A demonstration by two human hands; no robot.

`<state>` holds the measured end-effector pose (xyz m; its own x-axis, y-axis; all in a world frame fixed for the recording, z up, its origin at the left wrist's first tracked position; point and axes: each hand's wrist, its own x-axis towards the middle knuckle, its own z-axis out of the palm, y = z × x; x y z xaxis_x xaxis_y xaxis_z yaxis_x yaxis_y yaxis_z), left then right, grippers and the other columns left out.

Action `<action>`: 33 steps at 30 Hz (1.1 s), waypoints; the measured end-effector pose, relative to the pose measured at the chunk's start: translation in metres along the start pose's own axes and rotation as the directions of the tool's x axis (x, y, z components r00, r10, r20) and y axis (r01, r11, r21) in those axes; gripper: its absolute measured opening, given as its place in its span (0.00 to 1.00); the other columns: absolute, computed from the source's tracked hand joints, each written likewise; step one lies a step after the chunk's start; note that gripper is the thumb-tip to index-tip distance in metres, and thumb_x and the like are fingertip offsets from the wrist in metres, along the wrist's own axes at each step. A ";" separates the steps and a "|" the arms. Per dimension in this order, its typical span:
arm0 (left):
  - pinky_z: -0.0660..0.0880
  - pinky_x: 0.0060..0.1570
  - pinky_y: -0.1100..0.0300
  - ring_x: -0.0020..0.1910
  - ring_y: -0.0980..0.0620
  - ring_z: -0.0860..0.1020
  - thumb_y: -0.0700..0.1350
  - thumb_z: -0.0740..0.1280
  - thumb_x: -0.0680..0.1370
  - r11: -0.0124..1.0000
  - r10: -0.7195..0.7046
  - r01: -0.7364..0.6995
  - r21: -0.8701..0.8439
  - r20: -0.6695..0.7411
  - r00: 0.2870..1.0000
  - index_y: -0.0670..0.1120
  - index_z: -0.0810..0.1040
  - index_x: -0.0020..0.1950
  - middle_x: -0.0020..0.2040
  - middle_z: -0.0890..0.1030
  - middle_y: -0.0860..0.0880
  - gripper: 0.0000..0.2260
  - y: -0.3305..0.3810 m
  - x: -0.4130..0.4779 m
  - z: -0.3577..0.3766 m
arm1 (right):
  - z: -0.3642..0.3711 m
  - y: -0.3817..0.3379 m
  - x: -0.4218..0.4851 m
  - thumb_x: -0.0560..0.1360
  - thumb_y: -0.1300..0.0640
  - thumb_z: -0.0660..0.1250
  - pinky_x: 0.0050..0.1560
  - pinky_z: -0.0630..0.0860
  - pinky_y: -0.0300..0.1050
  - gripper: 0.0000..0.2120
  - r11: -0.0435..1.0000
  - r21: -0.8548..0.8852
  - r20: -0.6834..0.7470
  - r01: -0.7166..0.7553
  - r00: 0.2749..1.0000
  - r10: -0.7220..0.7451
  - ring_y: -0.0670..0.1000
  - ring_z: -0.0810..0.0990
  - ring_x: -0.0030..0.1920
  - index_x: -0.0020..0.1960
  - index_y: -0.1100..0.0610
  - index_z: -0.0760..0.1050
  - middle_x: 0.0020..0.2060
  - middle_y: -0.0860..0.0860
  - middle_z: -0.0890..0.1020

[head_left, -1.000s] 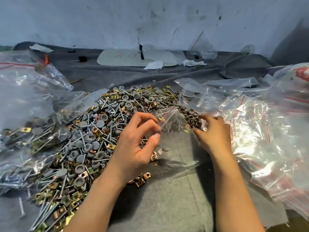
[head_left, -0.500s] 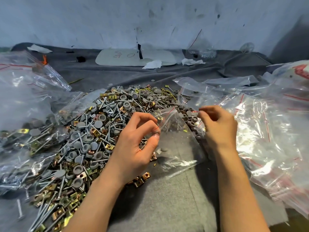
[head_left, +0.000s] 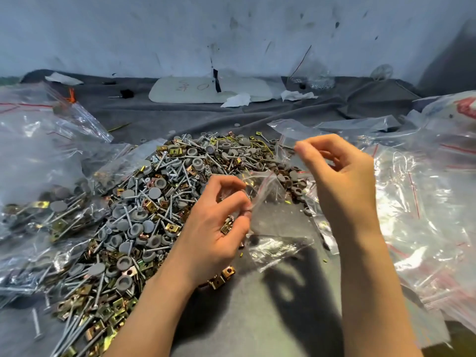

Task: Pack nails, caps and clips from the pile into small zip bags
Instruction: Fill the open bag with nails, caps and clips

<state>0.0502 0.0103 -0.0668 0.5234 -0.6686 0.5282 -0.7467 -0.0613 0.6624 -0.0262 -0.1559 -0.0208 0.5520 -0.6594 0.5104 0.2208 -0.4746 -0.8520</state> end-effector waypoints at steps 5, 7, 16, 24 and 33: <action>0.67 0.54 0.73 0.55 0.60 0.72 0.49 0.59 0.75 1.000 -0.020 0.020 -0.007 -0.026 0.999 0.43 0.75 0.41 0.55 0.72 0.48 0.11 0.001 0.000 0.001 | -0.003 0.050 0.001 0.73 0.59 0.71 0.48 0.76 0.44 0.06 0.824 -0.456 0.094 -0.336 0.903 0.420 0.47 0.78 0.45 0.50 0.53 0.80 0.46 0.49 0.82; 0.67 0.54 0.73 0.54 0.61 0.72 0.49 0.59 0.75 1.000 -0.020 0.020 -0.008 -0.033 0.999 0.43 0.75 0.41 0.54 0.72 0.48 0.11 0.001 0.000 0.001 | -0.001 0.061 0.000 0.72 0.62 0.72 0.43 0.70 0.39 0.06 0.746 -0.584 0.125 -0.320 0.873 0.472 0.49 0.78 0.43 0.46 0.53 0.80 0.44 0.51 0.82; 0.68 0.54 0.71 0.55 0.59 0.73 0.49 0.60 0.75 1.000 -0.016 0.016 -0.008 -0.020 1.000 0.43 0.76 0.42 0.55 0.74 0.47 0.11 0.001 0.000 0.001 | -0.003 0.026 0.002 0.71 0.65 0.72 0.42 0.75 0.40 0.09 0.974 -0.078 0.126 -0.211 0.968 0.219 0.49 0.80 0.42 0.42 0.52 0.76 0.38 0.50 0.81; 0.65 0.53 0.73 0.52 0.61 0.72 0.43 0.60 0.73 0.996 0.090 -0.091 0.026 0.052 0.995 0.38 0.77 0.42 0.54 0.72 0.46 0.10 0.004 -0.001 0.000 | 0.003 -0.029 -0.016 0.70 0.61 0.74 0.51 0.72 0.47 0.04 0.941 -0.225 0.495 0.253 0.861 -0.113 0.50 0.76 0.49 0.43 0.55 0.81 0.40 0.46 0.82; 0.72 0.56 0.63 0.54 0.53 0.75 0.47 0.61 0.74 1.000 0.026 -0.026 -0.003 -0.027 0.999 0.40 0.77 0.41 0.55 0.74 0.45 0.11 0.000 -0.003 -0.002 | -0.013 0.022 0.002 0.74 0.60 0.68 0.54 0.74 0.42 0.06 0.921 -0.369 0.070 -0.125 0.984 0.161 0.46 0.79 0.50 0.44 0.49 0.80 0.47 0.49 0.83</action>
<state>0.0494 0.0138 -0.0667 0.5150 -0.6495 0.5594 -0.7587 -0.0418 0.6500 -0.0305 -0.1754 -0.0371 0.6350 -0.6852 0.3568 -0.1621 -0.5697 -0.8057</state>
